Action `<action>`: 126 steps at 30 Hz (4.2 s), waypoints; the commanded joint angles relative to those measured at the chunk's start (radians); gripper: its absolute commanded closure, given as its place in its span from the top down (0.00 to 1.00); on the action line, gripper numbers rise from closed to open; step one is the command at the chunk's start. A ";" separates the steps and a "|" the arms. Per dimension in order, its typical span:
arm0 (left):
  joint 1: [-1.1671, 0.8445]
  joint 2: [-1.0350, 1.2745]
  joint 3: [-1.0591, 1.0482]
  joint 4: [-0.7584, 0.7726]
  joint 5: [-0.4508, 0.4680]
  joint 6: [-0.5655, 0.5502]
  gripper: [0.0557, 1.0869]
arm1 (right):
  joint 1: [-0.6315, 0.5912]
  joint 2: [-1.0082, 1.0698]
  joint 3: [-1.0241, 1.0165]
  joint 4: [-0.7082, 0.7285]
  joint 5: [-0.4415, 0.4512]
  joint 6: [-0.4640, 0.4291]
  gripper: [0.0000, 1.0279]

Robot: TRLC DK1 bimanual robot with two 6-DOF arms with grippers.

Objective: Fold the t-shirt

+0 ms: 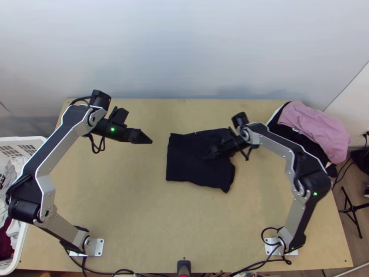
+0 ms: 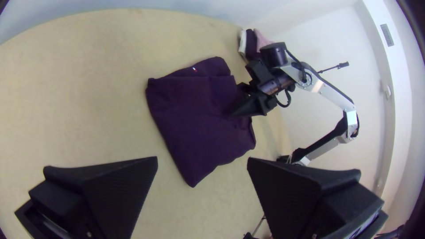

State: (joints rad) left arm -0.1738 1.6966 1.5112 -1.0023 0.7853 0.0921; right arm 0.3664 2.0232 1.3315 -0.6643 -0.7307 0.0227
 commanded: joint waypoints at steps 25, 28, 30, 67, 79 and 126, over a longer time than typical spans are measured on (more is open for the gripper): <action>0.166 -0.138 -0.203 0.005 -0.014 0.046 0.95 | -0.030 -0.096 0.525 -0.081 -0.108 0.163 0.03; 0.181 -0.160 -0.230 0.004 -0.014 0.054 0.95 | -0.070 -0.035 0.692 -0.173 -0.108 0.163 0.03; 0.188 -0.178 -0.246 0.001 -0.014 0.060 0.95 | -0.096 0.002 0.814 -0.241 -0.108 0.163 0.03; 0.208 -0.273 -0.499 -0.009 -0.020 0.219 0.95 | -0.779 -0.090 0.965 -0.403 -0.102 0.089 0.03; 0.200 -0.272 -0.479 -0.010 -0.026 0.270 0.95 | -0.905 -0.123 0.787 -0.478 -0.101 -0.061 0.03; 0.195 -0.325 -0.572 0.053 -0.074 0.190 0.95 | -1.136 0.256 0.976 -0.735 0.068 -0.475 0.96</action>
State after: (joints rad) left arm 0.0216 1.3926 0.9546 -0.9844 0.7242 0.3130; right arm -0.7620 2.3684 2.2955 -1.3479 -0.7048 -0.3893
